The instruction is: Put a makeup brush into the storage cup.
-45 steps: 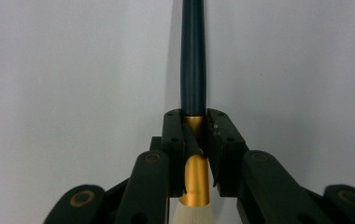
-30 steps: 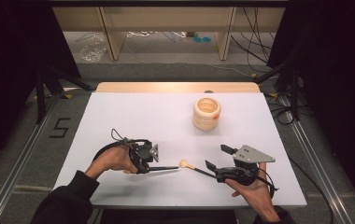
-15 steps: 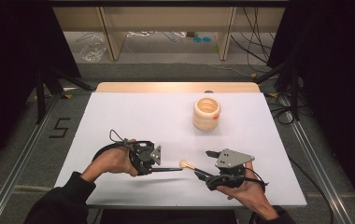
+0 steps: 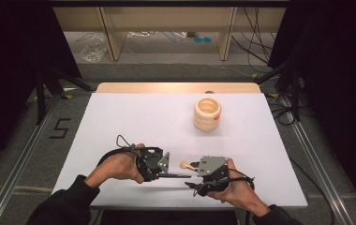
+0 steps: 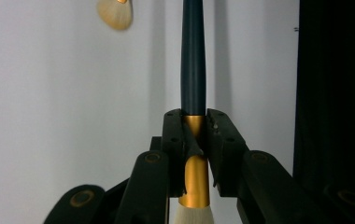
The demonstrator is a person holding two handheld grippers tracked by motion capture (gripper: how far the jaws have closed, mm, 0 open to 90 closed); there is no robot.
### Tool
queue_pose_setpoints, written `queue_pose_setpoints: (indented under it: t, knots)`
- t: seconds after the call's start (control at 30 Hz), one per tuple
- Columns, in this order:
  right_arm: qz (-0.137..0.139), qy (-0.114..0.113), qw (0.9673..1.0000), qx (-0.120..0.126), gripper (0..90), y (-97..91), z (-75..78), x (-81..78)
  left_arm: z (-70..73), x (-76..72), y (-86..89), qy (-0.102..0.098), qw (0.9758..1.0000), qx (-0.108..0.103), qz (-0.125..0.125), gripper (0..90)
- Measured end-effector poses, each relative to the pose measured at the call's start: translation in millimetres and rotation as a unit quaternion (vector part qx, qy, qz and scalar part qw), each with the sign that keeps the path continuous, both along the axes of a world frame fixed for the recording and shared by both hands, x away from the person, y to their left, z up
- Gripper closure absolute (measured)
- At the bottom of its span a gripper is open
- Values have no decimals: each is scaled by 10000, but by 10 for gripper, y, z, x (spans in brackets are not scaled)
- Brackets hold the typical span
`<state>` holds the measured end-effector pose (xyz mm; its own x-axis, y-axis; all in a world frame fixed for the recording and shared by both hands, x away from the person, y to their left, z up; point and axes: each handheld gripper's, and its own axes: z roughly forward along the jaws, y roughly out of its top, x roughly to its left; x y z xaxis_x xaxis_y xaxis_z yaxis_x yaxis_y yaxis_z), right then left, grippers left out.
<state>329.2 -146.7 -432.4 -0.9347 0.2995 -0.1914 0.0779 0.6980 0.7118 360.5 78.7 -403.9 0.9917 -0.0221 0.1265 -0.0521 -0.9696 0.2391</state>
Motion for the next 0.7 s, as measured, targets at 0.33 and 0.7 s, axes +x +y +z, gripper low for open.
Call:
queue_pose_setpoints:
  t: [0.33, 0.7]
  knots:
    - [367, -167, 9974, -595, 543, 180, -34, -11, -11, -28, -47, -28, 10000, -62, 12, 777]
    - [668, -241, 9935, -885, 651, 298, -59, -16, 16, -44, -118, 17, 9999, -137, -36, 778]
